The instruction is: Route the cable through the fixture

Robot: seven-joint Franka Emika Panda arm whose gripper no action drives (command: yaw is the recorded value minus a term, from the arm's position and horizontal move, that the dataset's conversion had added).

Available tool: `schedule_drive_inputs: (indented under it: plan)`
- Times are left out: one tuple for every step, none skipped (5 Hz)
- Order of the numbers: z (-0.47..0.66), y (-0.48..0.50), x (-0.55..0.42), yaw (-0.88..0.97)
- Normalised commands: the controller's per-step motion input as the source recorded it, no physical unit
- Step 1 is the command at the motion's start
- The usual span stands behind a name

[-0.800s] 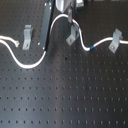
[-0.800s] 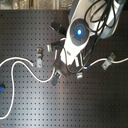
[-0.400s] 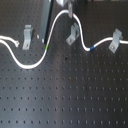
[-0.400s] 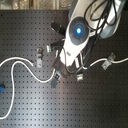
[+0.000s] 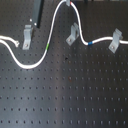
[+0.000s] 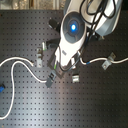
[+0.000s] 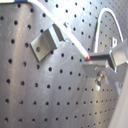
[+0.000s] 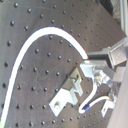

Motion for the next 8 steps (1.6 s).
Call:
schedule_drive_inputs:
  plan:
    - [0.04,0.158,0.301,0.43]
    - [0.01,-0.009,-0.009,0.0]
    - [0.61,-0.042,-0.034,-0.01]
    - [0.64,0.001,-0.001,0.0]
    - [0.47,0.047,0.051,0.07]
    - [0.27,0.123,0.101,0.23]
    - [-0.12,0.198,0.036,0.37]
    - [-0.27,0.178,0.066,0.33]
